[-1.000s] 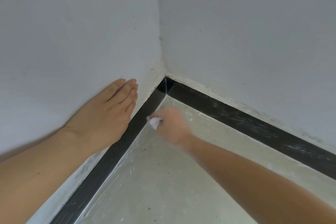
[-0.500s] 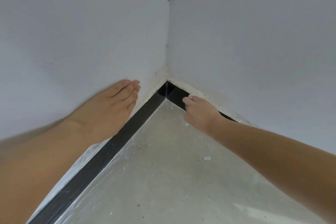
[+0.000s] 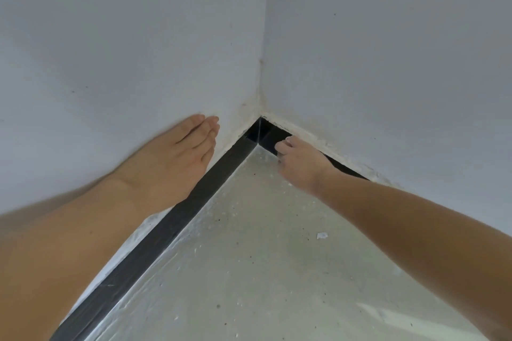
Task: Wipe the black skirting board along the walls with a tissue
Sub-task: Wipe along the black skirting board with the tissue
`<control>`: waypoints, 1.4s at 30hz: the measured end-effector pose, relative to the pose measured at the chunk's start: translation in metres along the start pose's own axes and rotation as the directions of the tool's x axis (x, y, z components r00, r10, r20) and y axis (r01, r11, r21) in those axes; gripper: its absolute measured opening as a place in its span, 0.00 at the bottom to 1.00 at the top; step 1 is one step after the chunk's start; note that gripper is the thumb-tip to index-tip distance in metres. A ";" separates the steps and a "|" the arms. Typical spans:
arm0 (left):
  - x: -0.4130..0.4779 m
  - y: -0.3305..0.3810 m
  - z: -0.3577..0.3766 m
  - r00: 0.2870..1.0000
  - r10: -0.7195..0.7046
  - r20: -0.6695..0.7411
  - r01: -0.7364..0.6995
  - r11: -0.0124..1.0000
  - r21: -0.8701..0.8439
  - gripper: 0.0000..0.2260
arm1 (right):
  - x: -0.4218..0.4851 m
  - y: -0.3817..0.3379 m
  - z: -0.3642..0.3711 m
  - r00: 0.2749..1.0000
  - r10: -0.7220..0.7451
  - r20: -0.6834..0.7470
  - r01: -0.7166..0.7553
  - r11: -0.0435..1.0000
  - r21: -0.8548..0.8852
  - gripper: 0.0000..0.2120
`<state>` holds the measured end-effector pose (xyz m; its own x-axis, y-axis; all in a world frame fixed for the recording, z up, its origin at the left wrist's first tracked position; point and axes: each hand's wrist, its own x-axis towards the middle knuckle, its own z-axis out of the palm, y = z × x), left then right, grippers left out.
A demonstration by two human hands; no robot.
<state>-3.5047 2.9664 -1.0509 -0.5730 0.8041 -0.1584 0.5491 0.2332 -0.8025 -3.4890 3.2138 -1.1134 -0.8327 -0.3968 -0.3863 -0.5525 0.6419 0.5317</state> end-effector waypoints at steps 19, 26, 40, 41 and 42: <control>0.006 0.006 -0.042 0.962 -0.106 0.252 0.211 0.876 -0.434 0.30 | -0.119 -0.020 -0.008 0.981 -0.021 0.193 -0.009 0.988 0.153 0.09; 0.008 0.015 -0.040 0.959 -0.182 0.216 0.265 0.841 -0.471 0.30 | -0.060 -0.020 0.008 0.993 0.051 0.106 -0.049 0.999 -0.021 0.11; 0.004 0.018 -0.036 0.942 -0.213 0.258 0.303 0.869 -0.391 0.30 | -0.109 -0.020 0.026 0.849 0.087 0.521 -0.054 0.996 -0.078 0.10; 0.006 0.020 -0.035 0.939 -0.221 0.263 0.314 0.862 -0.397 0.30 | -0.113 -0.022 0.026 0.845 0.064 0.532 -0.044 0.998 -0.049 0.12; 0.007 0.021 -0.034 0.936 -0.229 0.268 0.325 0.855 -0.404 0.30 | -0.114 -0.027 0.024 0.837 0.038 0.546 -0.026 0.999 -0.029 0.13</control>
<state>-3.4761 2.9958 -1.0491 -0.8250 0.5527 -0.1183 0.5291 0.6817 -0.5053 -3.3784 3.2575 -1.1020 -0.6978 0.0505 -0.7145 -0.5313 0.6326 0.5635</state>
